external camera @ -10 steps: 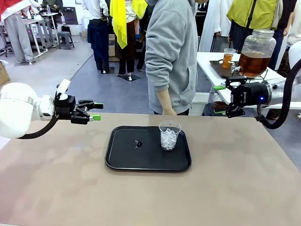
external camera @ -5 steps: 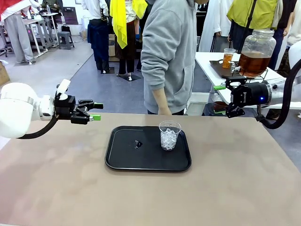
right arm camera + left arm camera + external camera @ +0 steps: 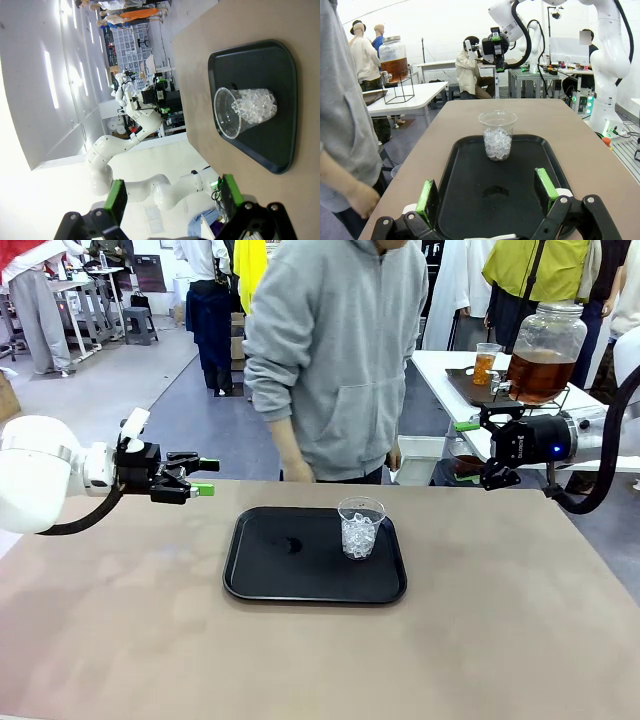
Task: Pour the drink into the iced cup.
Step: Pick up the iced cup indicated by the human and present it to them.
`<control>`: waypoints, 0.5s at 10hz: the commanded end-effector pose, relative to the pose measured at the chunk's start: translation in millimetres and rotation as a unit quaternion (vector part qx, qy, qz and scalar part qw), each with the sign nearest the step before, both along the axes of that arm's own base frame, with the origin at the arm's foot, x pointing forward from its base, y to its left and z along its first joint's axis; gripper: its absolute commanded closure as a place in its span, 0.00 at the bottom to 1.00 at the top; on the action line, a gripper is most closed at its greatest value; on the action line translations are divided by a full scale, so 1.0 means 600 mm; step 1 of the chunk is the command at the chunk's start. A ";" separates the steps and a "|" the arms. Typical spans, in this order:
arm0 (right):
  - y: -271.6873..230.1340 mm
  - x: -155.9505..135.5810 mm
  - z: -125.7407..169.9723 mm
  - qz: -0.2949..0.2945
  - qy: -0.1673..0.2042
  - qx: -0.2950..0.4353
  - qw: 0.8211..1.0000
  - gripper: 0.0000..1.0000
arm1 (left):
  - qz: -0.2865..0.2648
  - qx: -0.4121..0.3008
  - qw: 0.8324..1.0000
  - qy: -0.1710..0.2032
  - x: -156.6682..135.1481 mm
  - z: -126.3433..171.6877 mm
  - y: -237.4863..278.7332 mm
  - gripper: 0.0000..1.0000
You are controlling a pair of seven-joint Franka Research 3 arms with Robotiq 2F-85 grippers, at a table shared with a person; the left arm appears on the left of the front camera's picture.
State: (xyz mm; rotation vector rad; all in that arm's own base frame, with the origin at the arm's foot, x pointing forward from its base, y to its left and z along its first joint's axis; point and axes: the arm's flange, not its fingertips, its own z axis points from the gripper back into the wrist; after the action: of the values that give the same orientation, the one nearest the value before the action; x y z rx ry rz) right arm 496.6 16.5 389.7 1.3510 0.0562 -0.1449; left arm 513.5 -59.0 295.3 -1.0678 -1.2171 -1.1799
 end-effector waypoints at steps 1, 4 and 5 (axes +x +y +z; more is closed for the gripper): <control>0.001 0.000 0.002 -0.001 -0.002 -0.003 1.000 0.00 | -0.001 -0.003 1.000 0.003 0.000 0.003 -0.001 0.00; 0.001 0.000 0.002 -0.001 -0.002 -0.003 1.000 0.00 | -0.001 -0.003 1.000 0.003 0.000 0.003 -0.001 0.00; 0.001 0.000 0.002 -0.001 -0.002 -0.003 1.000 0.00 | -0.001 -0.003 1.000 0.003 0.000 0.003 -0.001 0.00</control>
State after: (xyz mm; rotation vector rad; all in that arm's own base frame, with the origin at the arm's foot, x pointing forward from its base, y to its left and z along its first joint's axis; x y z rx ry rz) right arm 496.6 16.5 389.7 1.3510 0.0562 -0.1449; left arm 513.5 -59.0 295.3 -1.0678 -1.2171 -1.1799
